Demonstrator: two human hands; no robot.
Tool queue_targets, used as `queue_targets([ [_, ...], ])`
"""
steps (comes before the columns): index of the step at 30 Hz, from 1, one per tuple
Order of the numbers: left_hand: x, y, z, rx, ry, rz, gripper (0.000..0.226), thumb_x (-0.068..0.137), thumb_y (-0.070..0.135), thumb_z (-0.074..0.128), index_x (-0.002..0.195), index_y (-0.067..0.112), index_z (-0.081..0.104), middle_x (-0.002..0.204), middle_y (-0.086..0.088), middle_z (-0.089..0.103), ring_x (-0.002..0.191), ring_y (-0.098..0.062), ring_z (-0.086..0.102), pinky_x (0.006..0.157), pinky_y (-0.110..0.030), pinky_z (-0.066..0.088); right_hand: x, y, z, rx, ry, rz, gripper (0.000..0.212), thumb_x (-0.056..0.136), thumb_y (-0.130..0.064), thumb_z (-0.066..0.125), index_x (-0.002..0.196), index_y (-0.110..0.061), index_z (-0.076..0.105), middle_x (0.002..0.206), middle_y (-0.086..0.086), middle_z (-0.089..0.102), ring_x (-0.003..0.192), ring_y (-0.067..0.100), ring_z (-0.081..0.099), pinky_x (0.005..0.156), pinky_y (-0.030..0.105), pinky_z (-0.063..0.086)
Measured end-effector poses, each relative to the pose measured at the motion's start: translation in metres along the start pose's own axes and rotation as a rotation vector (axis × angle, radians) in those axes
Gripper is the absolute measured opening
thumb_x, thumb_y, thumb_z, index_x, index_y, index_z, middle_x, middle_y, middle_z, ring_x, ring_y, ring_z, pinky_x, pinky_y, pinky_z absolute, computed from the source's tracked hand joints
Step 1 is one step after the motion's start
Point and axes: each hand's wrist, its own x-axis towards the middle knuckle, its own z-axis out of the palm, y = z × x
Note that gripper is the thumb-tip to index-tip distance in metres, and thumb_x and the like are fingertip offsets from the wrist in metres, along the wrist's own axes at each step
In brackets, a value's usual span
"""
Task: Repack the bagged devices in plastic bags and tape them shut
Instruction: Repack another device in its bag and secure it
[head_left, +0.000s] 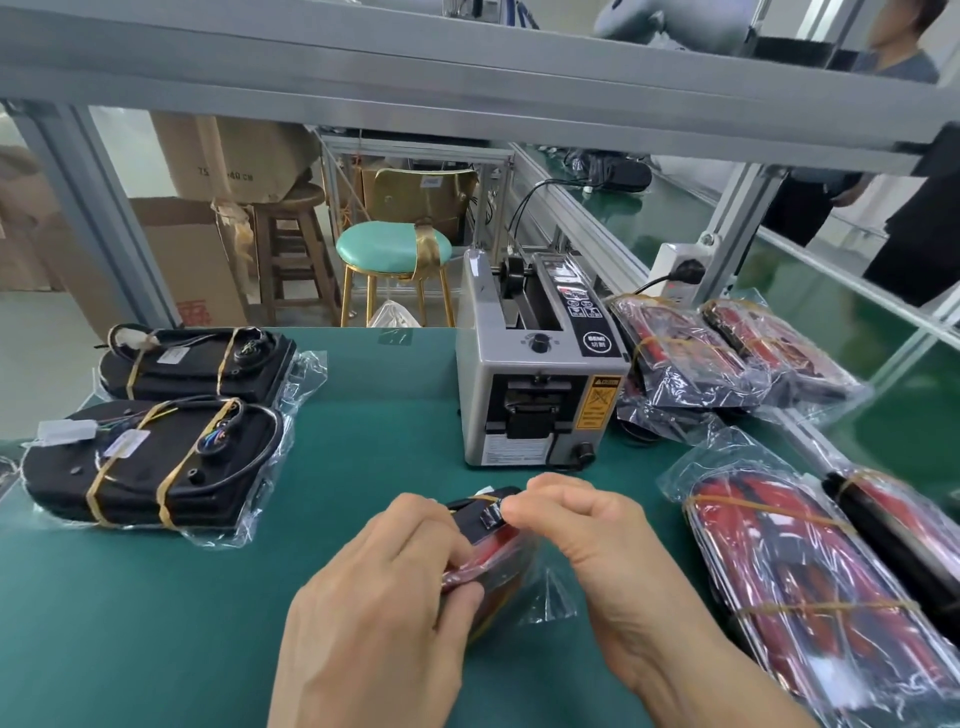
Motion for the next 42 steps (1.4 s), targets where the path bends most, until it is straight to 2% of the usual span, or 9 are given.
queue_targets([
  [6,0.0001,0.0012,0.0002,0.035,-0.01,-0.004,0.008,0.061,0.033,0.062,0.065,0.026,0.061,0.081,0.017,0.061,0.074,-0.002,0.053,0.062,-0.027,0.042,-0.0003,-0.0021,0.0012,-0.037,-0.022,-0.016,0.009,0.069,-0.008,0.075,0.066,0.0,0.076,0.102,0.004,0.059,0.075,-0.012,0.057,0.06,0.002,0.039],
  [10,0.0018,0.0047,-0.004,0.048,-0.057,-0.009,0.016,0.051,0.028,0.069,0.066,0.027,0.061,0.08,0.017,0.06,0.067,-0.002,0.049,0.041,-0.021,0.041,-0.0009,-0.0028,0.0023,-0.032,-0.01,-0.026,0.008,0.069,-0.005,0.075,0.065,0.001,0.075,0.099,0.002,0.058,0.072,-0.012,0.057,0.059,0.002,0.039],
  [13,0.0033,0.006,-0.0047,0.04,-0.065,-0.014,0.023,0.049,0.027,0.07,0.071,0.026,0.063,0.082,0.015,0.06,0.068,-0.006,0.046,0.036,-0.022,0.043,-0.0024,-0.0028,0.005,-0.026,0.016,-0.041,0.01,0.067,-0.005,0.075,0.057,-0.005,0.074,0.096,0.0,0.057,0.073,-0.01,0.057,0.064,0.008,0.041],
  [16,0.0032,0.0054,-0.0041,0.024,-0.068,-0.026,0.03,0.049,0.022,0.081,0.076,0.024,0.067,0.086,0.016,0.057,0.069,-0.007,0.046,0.037,-0.022,0.043,-0.0033,-0.0022,0.0067,-0.029,0.033,-0.047,0.013,0.067,-0.004,0.075,0.054,-0.008,0.073,0.095,-0.002,0.057,0.074,-0.007,0.057,0.068,0.016,0.04],
  [19,0.0035,0.0056,-0.0037,0.021,-0.103,-0.039,0.047,0.038,0.016,0.093,0.078,0.024,0.069,0.087,0.017,0.055,0.069,-0.007,0.045,0.038,-0.02,0.041,-0.0023,-0.0018,0.0077,-0.038,0.036,-0.058,0.016,0.067,-0.003,0.074,0.052,-0.009,0.072,0.094,-0.003,0.057,0.073,-0.006,0.057,0.06,0.007,0.041],
  [25,0.0036,0.0063,-0.0039,0.03,-0.133,-0.05,0.055,0.041,0.018,0.091,0.092,0.025,0.072,0.088,0.014,0.06,0.072,-0.006,0.045,0.036,-0.023,0.045,-0.0013,-0.0018,0.0066,-0.053,0.026,-0.081,0.02,0.069,0.0,0.072,0.051,-0.008,0.071,0.09,-0.002,0.056,0.07,-0.009,0.056,0.056,0.003,0.039],
  [30,0.0047,0.0066,-0.0049,0.051,-0.144,-0.016,0.042,0.053,0.027,0.069,0.094,0.028,0.073,0.088,0.013,0.06,0.072,-0.007,0.043,0.035,-0.023,0.044,-0.0013,-0.0013,0.0076,-0.052,0.034,-0.089,0.016,0.065,-0.006,0.073,0.05,-0.009,0.071,0.089,-0.003,0.056,0.07,-0.008,0.056,0.057,0.004,0.039],
  [37,0.0049,0.007,-0.0053,0.041,-0.179,-0.063,0.058,0.039,0.017,0.092,0.093,0.023,0.072,0.087,0.012,0.06,0.073,-0.008,0.045,0.036,-0.022,0.044,-0.0009,0.0024,0.0081,-0.006,0.052,-0.069,0.015,0.062,-0.01,0.073,0.058,0.004,0.069,0.082,0.0,0.055,0.07,0.006,0.055,0.063,0.018,0.042],
  [42,0.0049,0.008,-0.0059,0.037,-0.172,-0.057,0.058,0.04,0.017,0.09,0.094,0.026,0.072,0.087,0.012,0.06,0.072,-0.008,0.045,0.035,-0.022,0.044,-0.0011,0.0019,0.009,-0.032,0.053,-0.094,0.013,0.065,-0.006,0.074,0.053,-0.004,0.07,0.084,0.001,0.056,0.071,0.004,0.056,0.06,0.012,0.042],
])
